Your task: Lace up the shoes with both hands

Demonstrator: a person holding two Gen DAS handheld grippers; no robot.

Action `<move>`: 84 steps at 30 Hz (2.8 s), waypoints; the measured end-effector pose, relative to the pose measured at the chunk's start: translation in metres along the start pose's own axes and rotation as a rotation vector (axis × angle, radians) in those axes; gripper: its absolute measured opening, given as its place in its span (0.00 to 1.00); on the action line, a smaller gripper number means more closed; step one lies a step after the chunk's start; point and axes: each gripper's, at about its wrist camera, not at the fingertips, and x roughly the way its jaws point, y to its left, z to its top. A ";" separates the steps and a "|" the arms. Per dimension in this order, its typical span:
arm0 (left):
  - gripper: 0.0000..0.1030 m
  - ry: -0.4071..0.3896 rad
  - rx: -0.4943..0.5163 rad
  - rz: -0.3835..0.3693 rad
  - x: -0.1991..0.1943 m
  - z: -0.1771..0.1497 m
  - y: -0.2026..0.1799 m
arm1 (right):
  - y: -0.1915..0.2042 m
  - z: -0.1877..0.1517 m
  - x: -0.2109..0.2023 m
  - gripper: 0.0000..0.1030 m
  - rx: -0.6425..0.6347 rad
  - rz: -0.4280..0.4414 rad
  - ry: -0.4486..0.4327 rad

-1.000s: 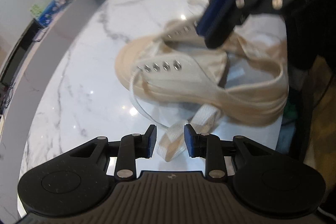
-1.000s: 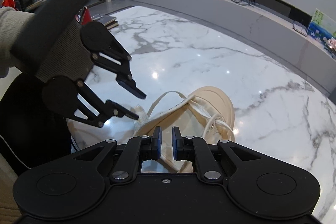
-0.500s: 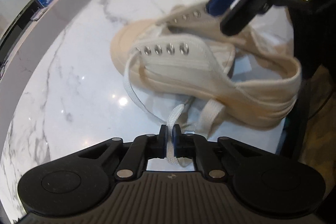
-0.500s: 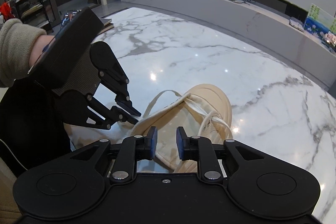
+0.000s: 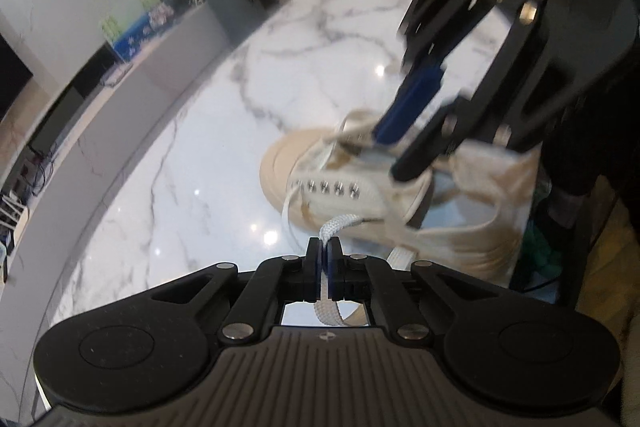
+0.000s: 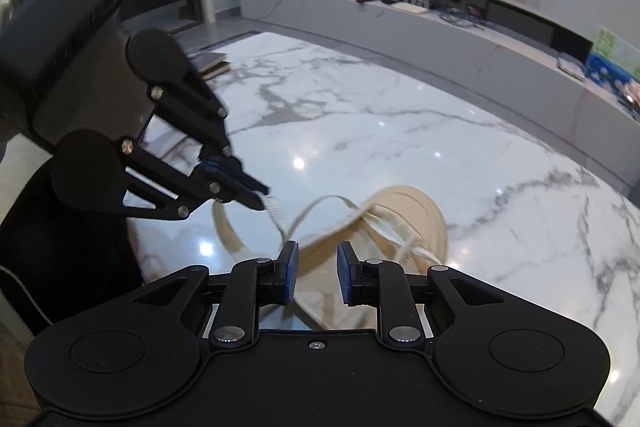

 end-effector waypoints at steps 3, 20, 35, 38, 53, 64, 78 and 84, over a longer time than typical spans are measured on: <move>0.02 -0.020 0.004 0.006 -0.005 0.007 -0.002 | 0.009 0.003 0.003 0.20 -0.056 0.001 0.003; 0.09 -0.012 0.146 0.005 -0.001 0.018 -0.019 | 0.015 0.005 0.000 0.02 -0.114 -0.001 0.001; 0.10 -0.016 0.378 0.022 0.020 0.041 -0.035 | 0.017 0.006 -0.013 0.02 -0.209 -0.031 0.011; 0.04 -0.013 0.374 0.004 0.024 0.044 -0.032 | 0.016 0.005 -0.014 0.02 -0.210 -0.036 0.010; 0.00 0.063 0.021 0.041 0.067 0.070 -0.005 | -0.019 -0.009 -0.015 0.20 -0.010 -0.171 -0.004; 0.00 0.134 -0.023 0.050 0.083 0.080 0.001 | -0.022 -0.014 0.001 0.20 0.098 -0.179 -0.017; 0.01 0.245 0.124 0.086 0.108 0.077 -0.013 | -0.047 -0.029 0.011 0.03 0.166 -0.146 -0.031; 0.01 0.275 0.146 0.085 0.117 0.079 -0.016 | -0.053 -0.034 0.011 0.03 0.187 -0.144 -0.033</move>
